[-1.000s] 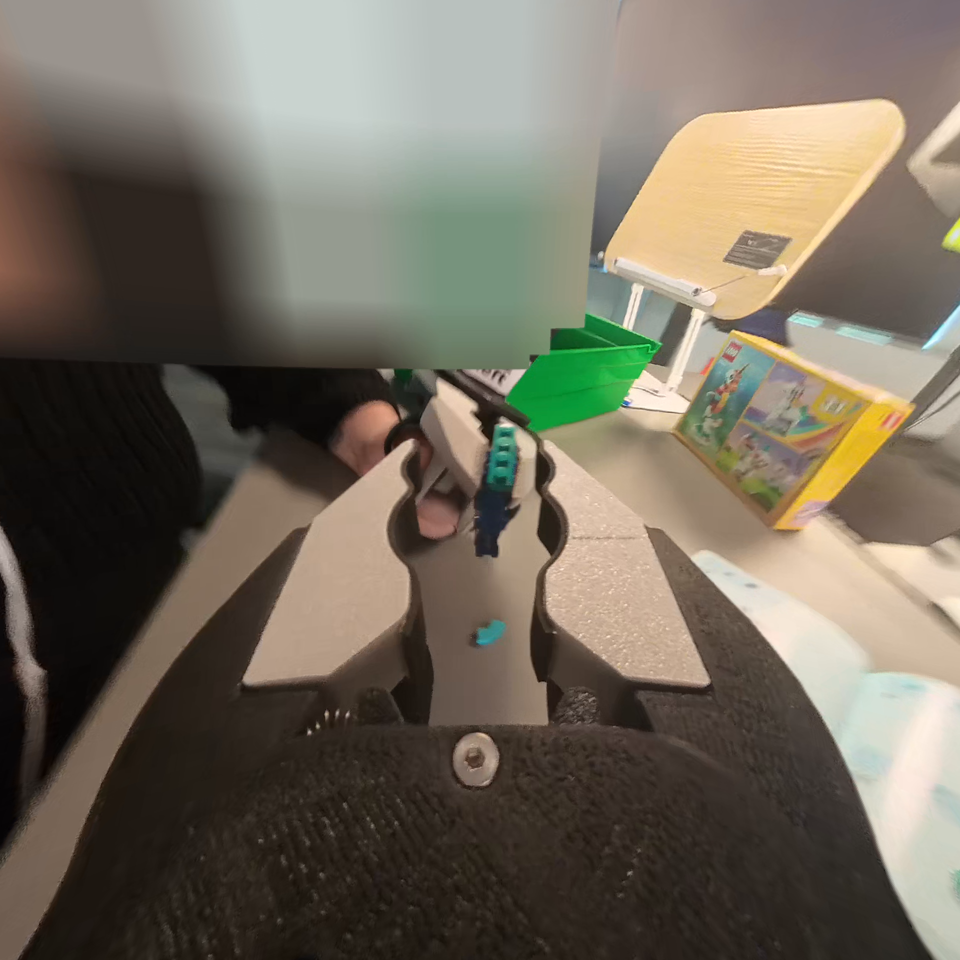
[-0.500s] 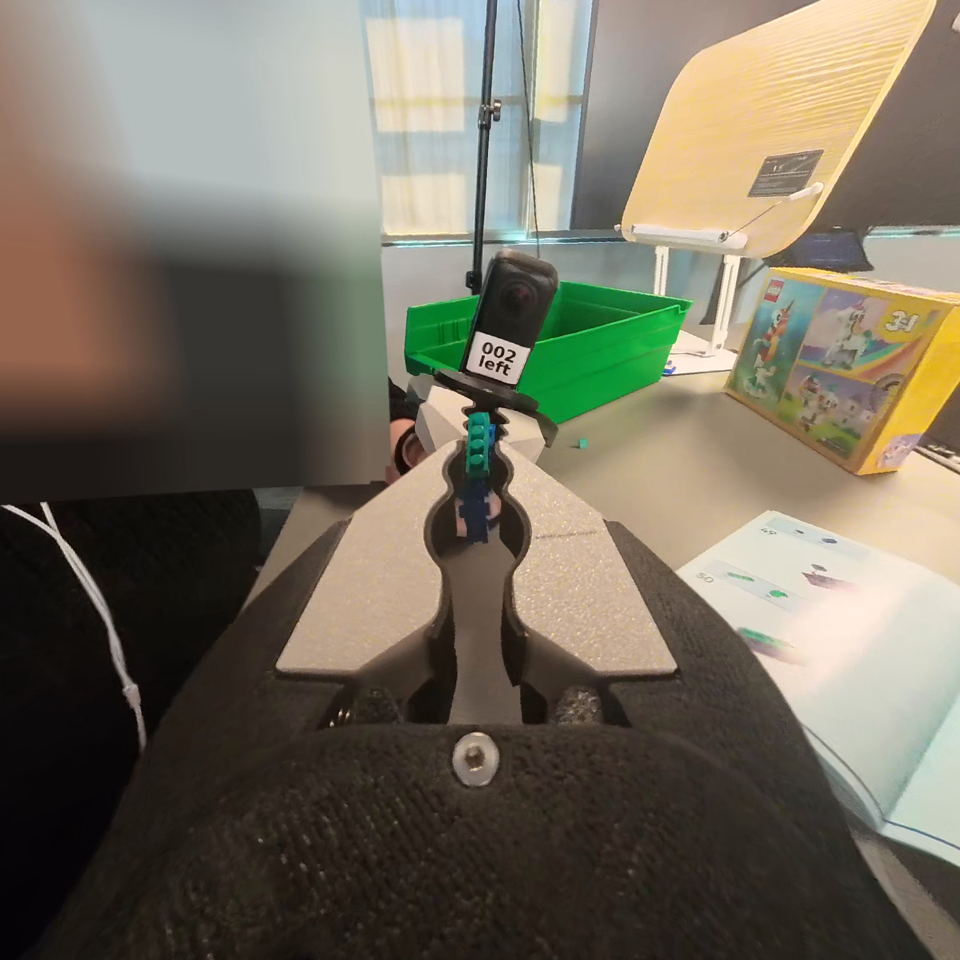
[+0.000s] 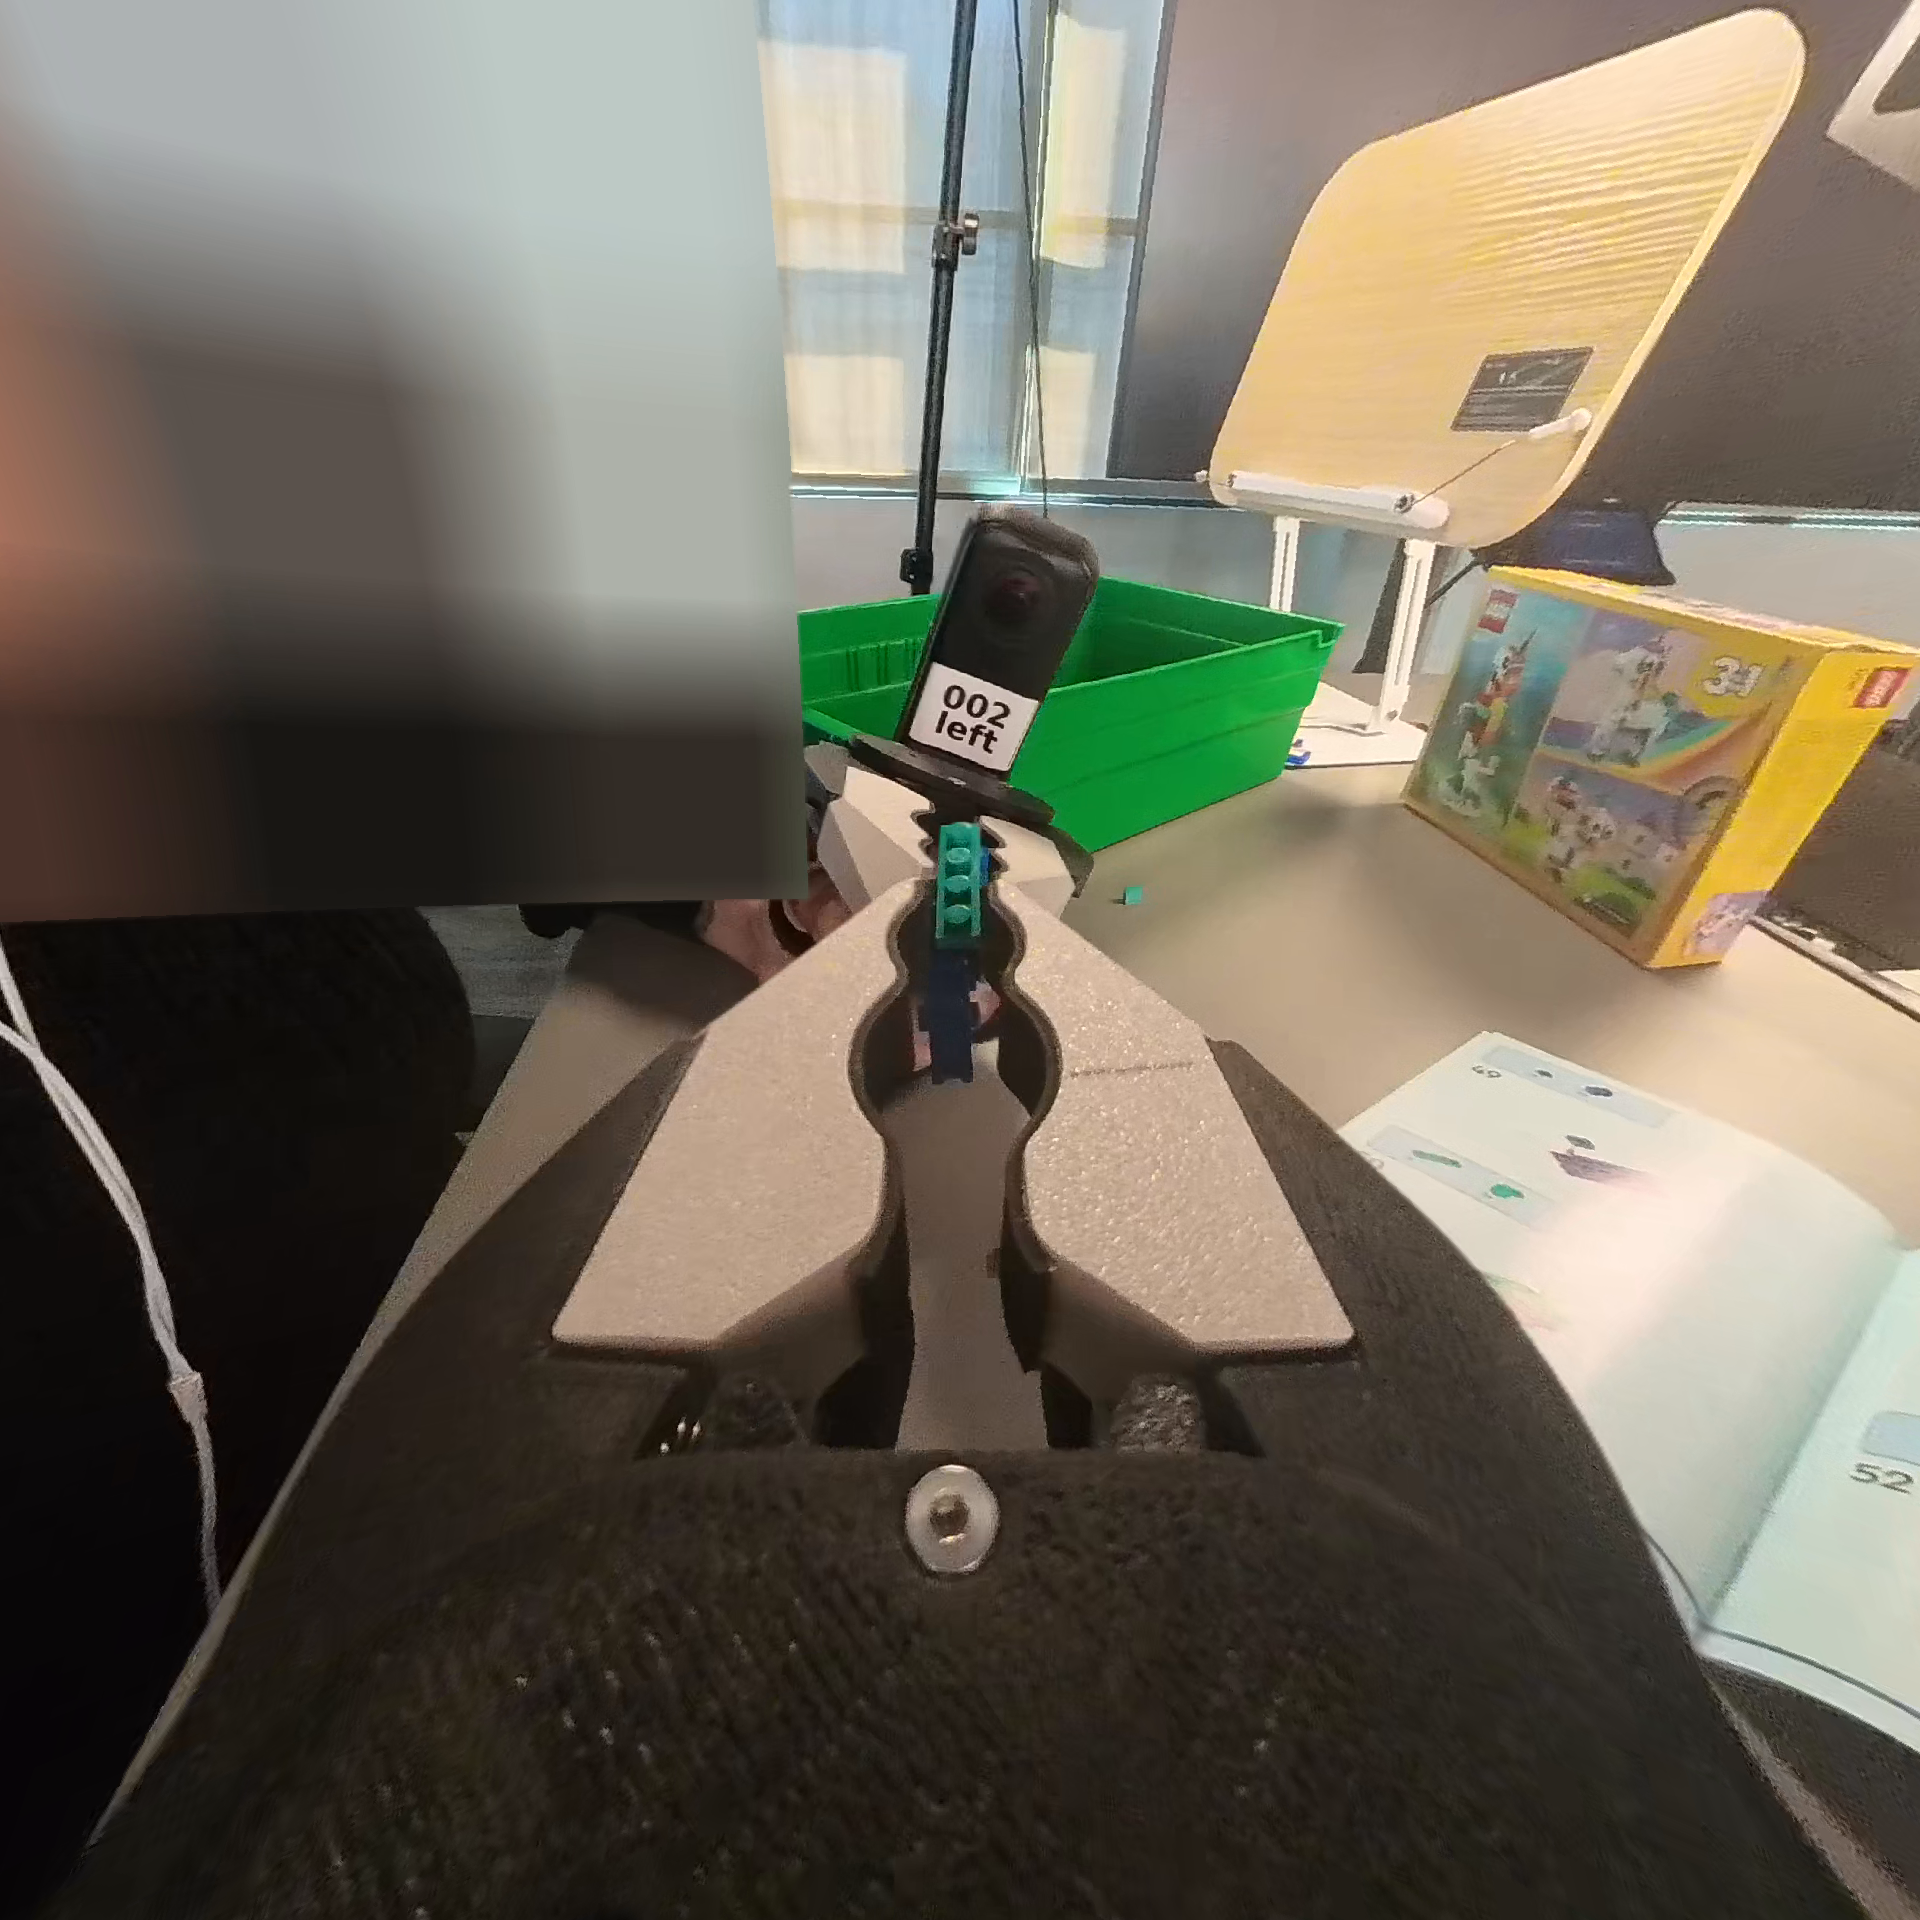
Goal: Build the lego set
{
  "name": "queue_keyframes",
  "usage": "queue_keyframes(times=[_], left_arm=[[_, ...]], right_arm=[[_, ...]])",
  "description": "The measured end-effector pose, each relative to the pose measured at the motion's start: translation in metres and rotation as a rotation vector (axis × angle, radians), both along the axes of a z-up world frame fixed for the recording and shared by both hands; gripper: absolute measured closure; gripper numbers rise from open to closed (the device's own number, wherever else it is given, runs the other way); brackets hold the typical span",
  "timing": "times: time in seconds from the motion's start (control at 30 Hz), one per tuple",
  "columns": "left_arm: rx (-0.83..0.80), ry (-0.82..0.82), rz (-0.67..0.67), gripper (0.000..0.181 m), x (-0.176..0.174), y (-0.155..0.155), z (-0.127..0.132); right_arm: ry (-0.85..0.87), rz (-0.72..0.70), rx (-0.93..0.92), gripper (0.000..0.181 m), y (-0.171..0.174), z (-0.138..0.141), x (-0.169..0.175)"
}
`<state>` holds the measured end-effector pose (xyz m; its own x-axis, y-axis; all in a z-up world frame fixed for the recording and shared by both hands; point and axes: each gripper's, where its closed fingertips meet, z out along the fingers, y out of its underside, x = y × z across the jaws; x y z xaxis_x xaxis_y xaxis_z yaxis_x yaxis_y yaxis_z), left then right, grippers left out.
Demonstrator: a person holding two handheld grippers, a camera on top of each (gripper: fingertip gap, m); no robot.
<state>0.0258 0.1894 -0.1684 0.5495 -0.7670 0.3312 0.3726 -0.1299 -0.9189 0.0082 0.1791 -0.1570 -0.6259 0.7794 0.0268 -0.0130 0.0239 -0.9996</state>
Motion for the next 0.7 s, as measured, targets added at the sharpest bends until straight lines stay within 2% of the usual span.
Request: queue_keyframes(times=[0.2,0.37,0.43,0.5,0.6,0.7], left_arm=[[0.012,0.014,0.007,0.173,0.002,-0.002,0.0],[0.019,0.011,0.01,0.173,0.001,-0.002,0.002],[0.019,-0.003,0.014,0.173,-0.001,-0.001,0.004],[0.012,-0.05,0.013,0.172,-0.004,-0.002,0.009],[-0.004,-0.11,0.011,0.173,-0.01,0.0,0.012],[-0.002,-0.106,0.004,0.173,-0.01,-0.002,0.01]], right_arm=[[-0.058,0.064,-0.231,0.175,0.007,0.013,0.002],[-0.11,-0.048,-0.333,0.176,0.039,0.014,-0.006],[-0.193,-0.153,-0.258,0.176,0.055,-0.005,-0.013],[-0.312,-0.201,-0.114,0.175,0.061,-0.033,-0.013],[-0.474,-0.189,0.068,0.175,0.056,-0.072,-0.007],[-0.569,-0.137,0.188,0.175,0.046,-0.098,0.0]])
